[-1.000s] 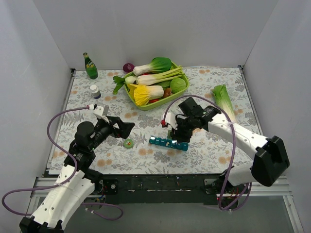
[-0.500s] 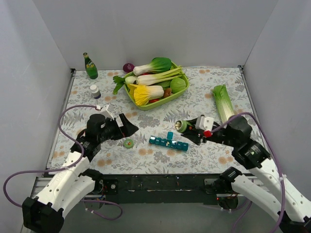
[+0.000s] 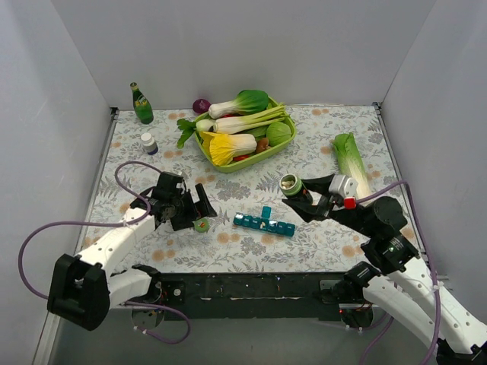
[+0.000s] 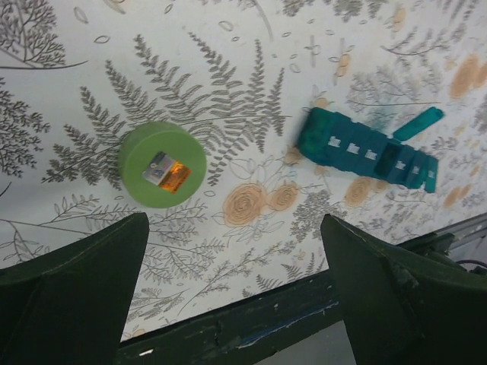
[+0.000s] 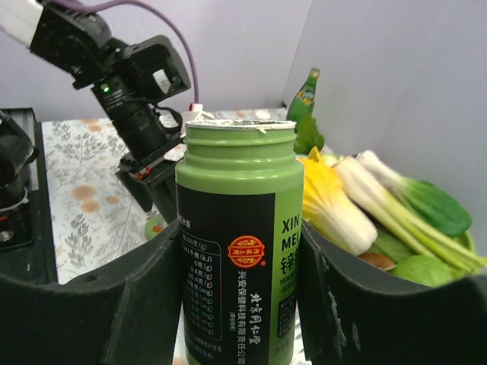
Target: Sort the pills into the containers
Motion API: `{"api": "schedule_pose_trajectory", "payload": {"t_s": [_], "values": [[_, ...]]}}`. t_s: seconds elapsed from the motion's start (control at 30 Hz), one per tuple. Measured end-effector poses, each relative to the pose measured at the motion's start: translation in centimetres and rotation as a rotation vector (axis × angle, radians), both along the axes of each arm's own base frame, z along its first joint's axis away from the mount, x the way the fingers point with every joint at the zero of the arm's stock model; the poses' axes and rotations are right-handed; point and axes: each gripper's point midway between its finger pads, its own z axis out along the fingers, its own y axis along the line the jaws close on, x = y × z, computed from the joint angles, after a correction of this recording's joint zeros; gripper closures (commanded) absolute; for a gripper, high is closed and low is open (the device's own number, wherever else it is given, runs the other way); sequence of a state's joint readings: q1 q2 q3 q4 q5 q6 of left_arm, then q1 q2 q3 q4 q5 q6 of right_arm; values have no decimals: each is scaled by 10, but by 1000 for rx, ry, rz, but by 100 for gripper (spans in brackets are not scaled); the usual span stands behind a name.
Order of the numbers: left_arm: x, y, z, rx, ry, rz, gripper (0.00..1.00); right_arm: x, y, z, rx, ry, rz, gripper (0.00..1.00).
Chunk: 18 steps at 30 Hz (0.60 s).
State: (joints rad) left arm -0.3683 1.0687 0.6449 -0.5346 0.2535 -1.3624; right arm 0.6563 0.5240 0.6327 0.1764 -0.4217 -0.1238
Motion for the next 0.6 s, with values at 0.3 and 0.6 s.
{"api": "schedule_pose_trajectory", "payload": {"t_s": [0.3, 0.6], "values": [[4, 14, -43, 211, 162, 8, 5, 1, 2, -39, -21, 93, 3, 99], [0, 14, -65, 362, 205, -35, 21, -3, 0, -38, -5, 96, 5, 99]]}}
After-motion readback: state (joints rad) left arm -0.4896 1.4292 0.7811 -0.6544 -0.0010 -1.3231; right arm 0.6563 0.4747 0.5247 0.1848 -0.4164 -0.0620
